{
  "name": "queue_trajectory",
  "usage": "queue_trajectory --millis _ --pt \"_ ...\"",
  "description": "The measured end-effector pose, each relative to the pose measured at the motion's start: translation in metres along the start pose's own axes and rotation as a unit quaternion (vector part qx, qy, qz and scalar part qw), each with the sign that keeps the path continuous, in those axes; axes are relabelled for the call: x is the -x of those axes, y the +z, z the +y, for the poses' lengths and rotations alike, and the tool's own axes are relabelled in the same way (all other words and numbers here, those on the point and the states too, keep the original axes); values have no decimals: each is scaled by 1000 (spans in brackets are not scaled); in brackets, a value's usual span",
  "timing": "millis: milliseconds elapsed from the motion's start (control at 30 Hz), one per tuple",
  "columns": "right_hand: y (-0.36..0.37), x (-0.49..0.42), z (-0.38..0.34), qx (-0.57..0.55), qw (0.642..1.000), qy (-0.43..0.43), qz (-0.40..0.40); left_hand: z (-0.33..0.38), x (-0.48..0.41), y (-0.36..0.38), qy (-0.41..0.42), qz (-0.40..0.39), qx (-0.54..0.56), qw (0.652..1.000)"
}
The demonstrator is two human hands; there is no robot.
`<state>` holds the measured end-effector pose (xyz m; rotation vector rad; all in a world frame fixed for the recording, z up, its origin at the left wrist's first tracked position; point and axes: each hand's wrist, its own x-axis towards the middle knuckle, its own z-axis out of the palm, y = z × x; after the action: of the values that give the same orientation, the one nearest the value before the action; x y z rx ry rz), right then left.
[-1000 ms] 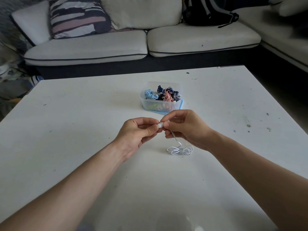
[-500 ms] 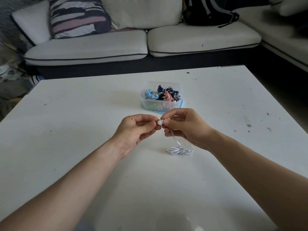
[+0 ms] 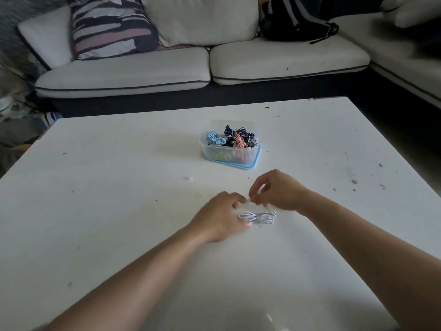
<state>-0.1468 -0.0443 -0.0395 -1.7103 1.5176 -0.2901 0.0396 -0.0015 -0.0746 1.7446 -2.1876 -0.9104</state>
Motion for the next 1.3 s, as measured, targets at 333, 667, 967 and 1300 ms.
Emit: queue_trajectory --millis 333,667,967,1300 --pt "27 19 7 61 997 -4 38 12 2 17 -7 89 19 996" --pt "-36 -41 -55 -47 974 -123 182 30 -60 -80 -1 273 141 952" --pt "-58 -129 -61 145 971 -100 162 10 -143 -98 -34 255 82 963" --pt "-59 -123 -48 186 965 -112 147 -1 -131 -90 -50 267 86 959"
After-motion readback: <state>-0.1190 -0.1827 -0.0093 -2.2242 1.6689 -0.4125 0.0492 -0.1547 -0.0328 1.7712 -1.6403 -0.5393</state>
